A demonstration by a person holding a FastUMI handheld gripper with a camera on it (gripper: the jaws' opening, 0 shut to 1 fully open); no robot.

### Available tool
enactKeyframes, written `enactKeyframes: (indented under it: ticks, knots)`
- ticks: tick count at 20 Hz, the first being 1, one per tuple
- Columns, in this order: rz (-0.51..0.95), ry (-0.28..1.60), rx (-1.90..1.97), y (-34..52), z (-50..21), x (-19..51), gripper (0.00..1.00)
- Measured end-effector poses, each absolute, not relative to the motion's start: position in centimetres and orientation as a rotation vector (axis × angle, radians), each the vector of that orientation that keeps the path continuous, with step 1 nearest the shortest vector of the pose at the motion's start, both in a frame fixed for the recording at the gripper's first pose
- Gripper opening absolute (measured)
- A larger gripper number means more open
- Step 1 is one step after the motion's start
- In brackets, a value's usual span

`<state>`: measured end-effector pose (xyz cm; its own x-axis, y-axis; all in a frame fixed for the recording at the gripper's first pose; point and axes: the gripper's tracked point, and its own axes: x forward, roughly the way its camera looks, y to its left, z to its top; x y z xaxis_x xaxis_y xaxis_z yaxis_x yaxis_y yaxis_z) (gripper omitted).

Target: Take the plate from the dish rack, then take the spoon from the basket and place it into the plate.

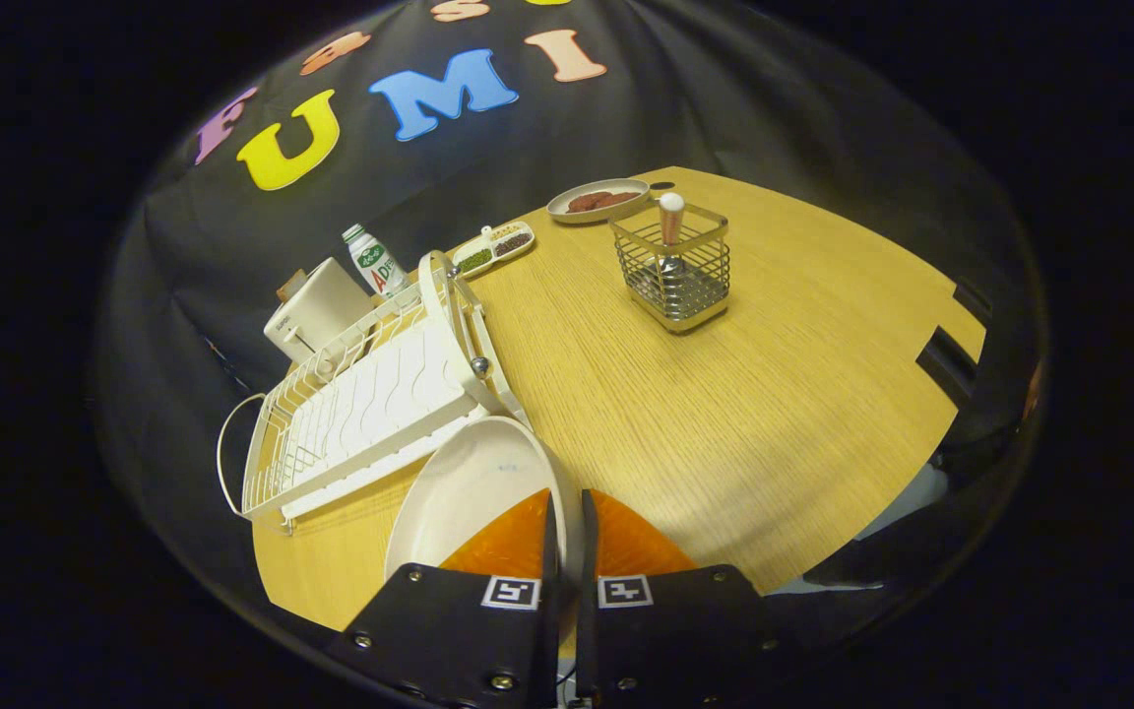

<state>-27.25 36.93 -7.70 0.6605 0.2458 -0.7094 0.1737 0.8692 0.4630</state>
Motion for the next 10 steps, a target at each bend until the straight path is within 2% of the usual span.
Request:
enactKeyframes:
  ticks: [2,5,10]
  knots:
    - [0.034,0.870,0.542,36.6,-8.4,-27.2,0.08]
    - [-0.008,0.928,0.413,35.0,-10.5,-27.7,0.16]
    - [0.005,0.881,0.302,33.5,-8.7,-26.6,0.17]
